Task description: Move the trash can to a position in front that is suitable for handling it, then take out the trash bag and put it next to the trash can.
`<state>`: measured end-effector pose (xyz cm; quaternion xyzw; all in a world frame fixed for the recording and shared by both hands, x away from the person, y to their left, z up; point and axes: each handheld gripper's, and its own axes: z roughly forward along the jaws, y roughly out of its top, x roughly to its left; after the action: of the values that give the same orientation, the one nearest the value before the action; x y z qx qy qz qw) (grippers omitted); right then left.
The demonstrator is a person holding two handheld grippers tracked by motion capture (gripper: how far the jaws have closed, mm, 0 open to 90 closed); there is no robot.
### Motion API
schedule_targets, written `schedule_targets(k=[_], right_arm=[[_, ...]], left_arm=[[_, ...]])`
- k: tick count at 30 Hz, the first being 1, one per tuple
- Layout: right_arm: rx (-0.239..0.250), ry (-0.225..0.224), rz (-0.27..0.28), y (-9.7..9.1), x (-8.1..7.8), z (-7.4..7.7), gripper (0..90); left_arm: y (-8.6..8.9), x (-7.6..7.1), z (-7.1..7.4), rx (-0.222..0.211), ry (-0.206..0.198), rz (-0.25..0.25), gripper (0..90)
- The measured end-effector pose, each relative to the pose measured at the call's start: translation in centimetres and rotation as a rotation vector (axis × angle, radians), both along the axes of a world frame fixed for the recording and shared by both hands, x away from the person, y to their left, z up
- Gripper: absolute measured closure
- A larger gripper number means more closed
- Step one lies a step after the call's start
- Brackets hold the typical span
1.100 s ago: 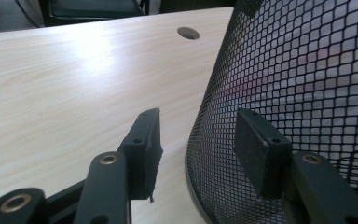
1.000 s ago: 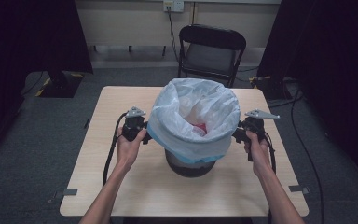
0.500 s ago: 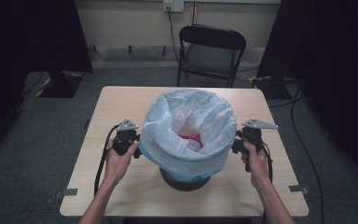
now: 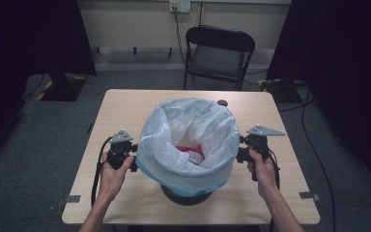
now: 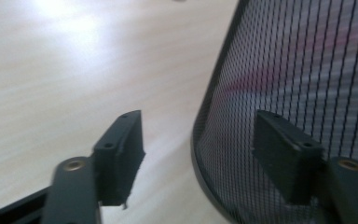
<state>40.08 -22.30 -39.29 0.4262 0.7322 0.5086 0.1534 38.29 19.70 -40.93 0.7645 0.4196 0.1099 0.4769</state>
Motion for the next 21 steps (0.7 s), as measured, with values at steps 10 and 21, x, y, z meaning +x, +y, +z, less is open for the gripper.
schedule_targets(k=[10, 21], right_arm=[[0.012, -0.029, -0.022, -2.9, 0.0, 2.7, 19.7], [0.217, -0.054, 0.058, -3.8, -0.7, 6.0, 29.6]], left_arm=[[3.3, -0.4, 2.9, -0.025, -0.067, 0.087, 29.1], [4.9, -1.7, 7.4, -0.104, -0.181, 0.049, 35.9]])
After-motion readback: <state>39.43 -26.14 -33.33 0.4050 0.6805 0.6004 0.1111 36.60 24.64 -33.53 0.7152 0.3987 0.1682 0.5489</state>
